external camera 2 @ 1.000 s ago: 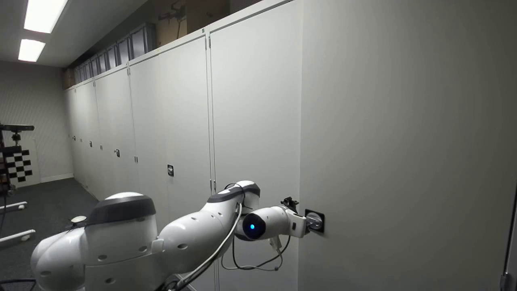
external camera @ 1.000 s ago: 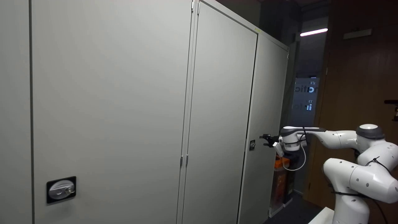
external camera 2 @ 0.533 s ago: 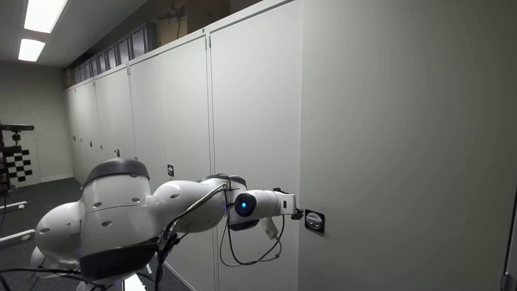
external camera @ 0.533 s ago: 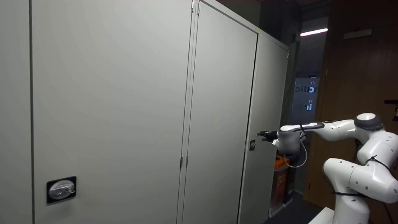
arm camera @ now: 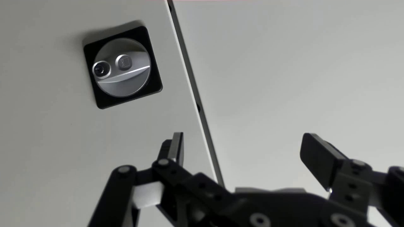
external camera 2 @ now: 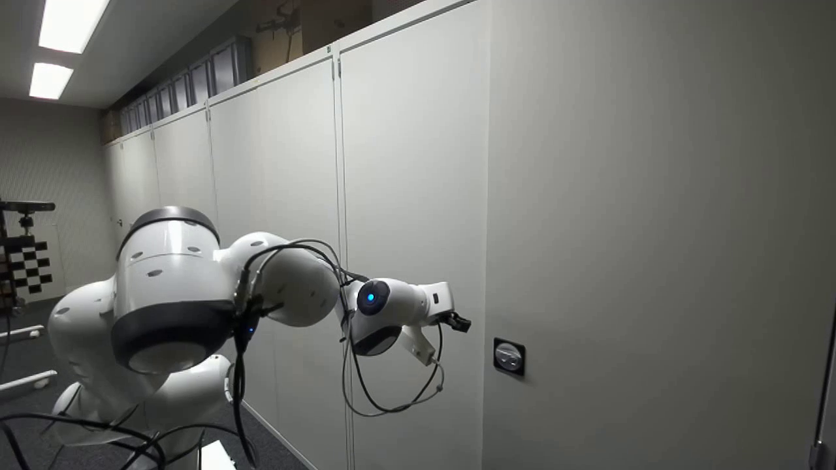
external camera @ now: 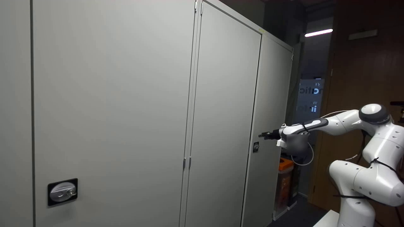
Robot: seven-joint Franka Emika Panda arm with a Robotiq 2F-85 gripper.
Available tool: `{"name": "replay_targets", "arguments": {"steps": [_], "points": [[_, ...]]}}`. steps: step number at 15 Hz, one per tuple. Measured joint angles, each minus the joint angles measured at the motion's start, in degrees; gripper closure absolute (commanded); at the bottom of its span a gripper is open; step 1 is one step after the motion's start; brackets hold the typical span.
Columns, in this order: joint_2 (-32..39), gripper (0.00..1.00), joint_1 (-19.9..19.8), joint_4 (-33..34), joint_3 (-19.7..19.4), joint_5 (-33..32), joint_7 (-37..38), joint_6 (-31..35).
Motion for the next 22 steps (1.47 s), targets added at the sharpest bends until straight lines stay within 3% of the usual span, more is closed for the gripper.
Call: {"name": "replay_targets", "arguments": {"steps": [4,8,13,22], "points": [[7.31,0.00,-6.13,-1.39,6.31,-2.21,0.03,-3.90],[11.70,0.00,-14.68,-1.41,14.70,-4.32,0.03,-9.84],[11.20,0.00,-25.96,-0.24,26.27,-4.24,-0.01,-23.79],[7.22,0.00,-39.98,1.70,43.08,3.22,-3.96,-47.16]]}}
